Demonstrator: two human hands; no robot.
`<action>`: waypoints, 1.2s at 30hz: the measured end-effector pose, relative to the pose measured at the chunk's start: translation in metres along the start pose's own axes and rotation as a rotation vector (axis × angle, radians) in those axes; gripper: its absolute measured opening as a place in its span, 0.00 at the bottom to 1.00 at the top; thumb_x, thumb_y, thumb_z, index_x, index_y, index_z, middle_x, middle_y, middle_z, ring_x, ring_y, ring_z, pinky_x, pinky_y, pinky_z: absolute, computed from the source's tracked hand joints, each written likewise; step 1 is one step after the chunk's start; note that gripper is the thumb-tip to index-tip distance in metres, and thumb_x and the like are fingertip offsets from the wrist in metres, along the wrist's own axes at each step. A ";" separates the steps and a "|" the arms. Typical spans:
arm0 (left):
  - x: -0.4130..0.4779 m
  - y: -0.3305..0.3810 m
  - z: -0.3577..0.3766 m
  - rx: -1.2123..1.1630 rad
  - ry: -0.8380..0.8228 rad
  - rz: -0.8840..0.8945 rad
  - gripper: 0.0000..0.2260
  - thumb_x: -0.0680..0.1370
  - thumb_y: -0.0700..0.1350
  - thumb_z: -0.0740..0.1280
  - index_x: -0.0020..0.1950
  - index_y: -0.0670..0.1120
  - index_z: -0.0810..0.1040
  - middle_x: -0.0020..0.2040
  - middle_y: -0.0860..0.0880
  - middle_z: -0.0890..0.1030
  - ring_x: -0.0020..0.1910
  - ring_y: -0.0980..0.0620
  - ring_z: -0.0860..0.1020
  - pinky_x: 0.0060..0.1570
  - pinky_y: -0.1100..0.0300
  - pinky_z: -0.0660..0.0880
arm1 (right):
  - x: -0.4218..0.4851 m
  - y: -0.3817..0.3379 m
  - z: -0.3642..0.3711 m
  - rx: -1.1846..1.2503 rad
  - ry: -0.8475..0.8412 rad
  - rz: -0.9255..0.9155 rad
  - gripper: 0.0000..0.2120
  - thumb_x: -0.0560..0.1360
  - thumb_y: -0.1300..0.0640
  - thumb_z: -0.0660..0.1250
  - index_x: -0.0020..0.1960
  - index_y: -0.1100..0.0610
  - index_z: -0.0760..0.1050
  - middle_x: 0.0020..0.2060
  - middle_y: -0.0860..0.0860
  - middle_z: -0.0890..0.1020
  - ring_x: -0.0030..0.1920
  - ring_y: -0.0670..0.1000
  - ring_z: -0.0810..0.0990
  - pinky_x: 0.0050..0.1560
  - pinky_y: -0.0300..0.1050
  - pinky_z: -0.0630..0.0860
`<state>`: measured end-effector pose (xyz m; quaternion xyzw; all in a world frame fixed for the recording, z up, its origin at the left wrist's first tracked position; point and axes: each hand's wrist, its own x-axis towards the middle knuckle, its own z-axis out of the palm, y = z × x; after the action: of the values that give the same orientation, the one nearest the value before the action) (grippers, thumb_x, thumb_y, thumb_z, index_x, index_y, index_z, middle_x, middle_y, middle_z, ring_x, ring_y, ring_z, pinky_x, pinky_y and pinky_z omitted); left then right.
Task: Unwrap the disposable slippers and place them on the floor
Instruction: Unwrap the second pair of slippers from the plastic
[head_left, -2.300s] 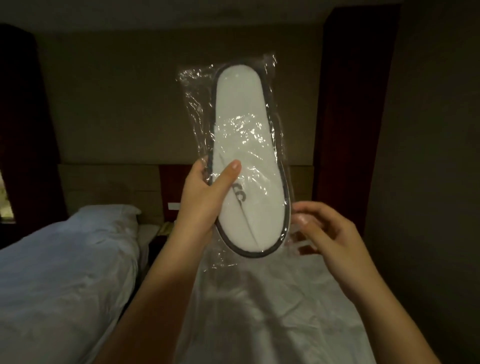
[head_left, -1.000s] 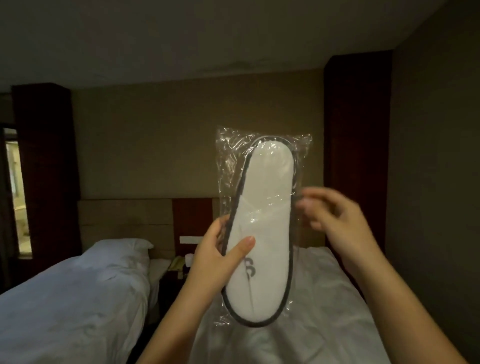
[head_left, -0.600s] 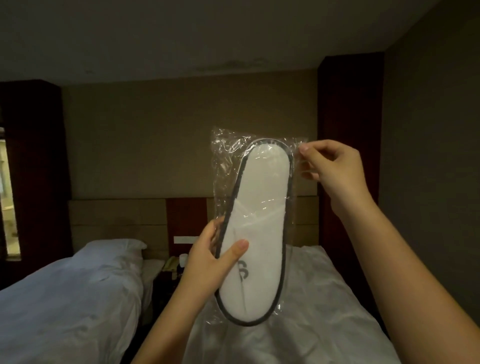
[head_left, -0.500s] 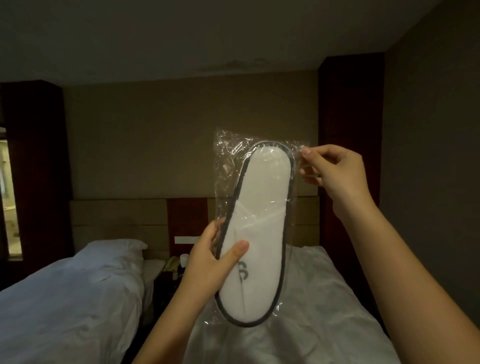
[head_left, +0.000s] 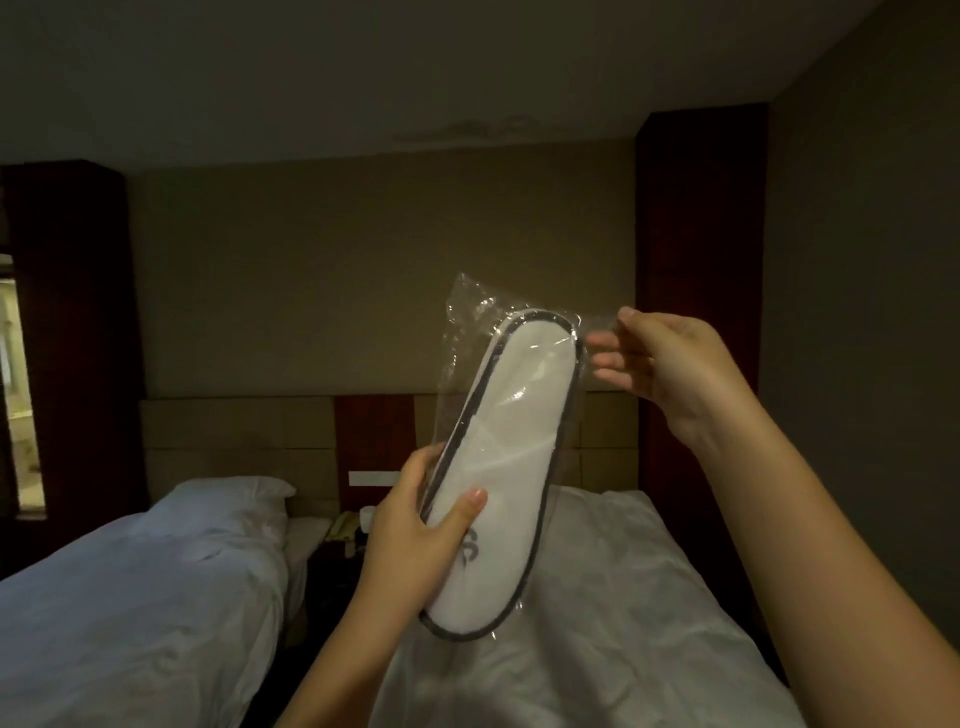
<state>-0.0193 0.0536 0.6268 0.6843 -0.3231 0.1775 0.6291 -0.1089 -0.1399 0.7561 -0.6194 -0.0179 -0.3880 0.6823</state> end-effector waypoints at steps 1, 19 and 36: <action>-0.001 0.000 0.000 0.012 -0.008 0.010 0.19 0.73 0.43 0.72 0.61 0.55 0.73 0.50 0.62 0.80 0.47 0.70 0.79 0.41 0.74 0.75 | 0.000 -0.001 0.000 0.075 -0.014 0.036 0.08 0.80 0.58 0.61 0.54 0.61 0.74 0.34 0.53 0.86 0.29 0.45 0.81 0.32 0.38 0.81; -0.001 0.003 -0.003 -0.013 -0.095 0.024 0.19 0.72 0.41 0.72 0.55 0.61 0.73 0.52 0.61 0.80 0.49 0.70 0.78 0.45 0.75 0.73 | -0.011 0.009 0.008 -0.760 0.071 -0.718 0.09 0.71 0.54 0.71 0.48 0.51 0.73 0.50 0.41 0.83 0.40 0.45 0.80 0.41 0.48 0.78; -0.012 -0.024 -0.001 -0.041 -0.165 -0.094 0.21 0.68 0.50 0.73 0.60 0.57 0.74 0.55 0.56 0.82 0.53 0.60 0.81 0.52 0.61 0.78 | 0.009 0.014 -0.004 -0.935 -0.053 -0.624 0.10 0.76 0.51 0.66 0.57 0.47 0.76 0.50 0.41 0.80 0.33 0.35 0.69 0.38 0.35 0.68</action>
<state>-0.0119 0.0575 0.6016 0.6982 -0.3446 0.0843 0.6218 -0.0966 -0.1492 0.7481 -0.8307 -0.0437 -0.5224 0.1874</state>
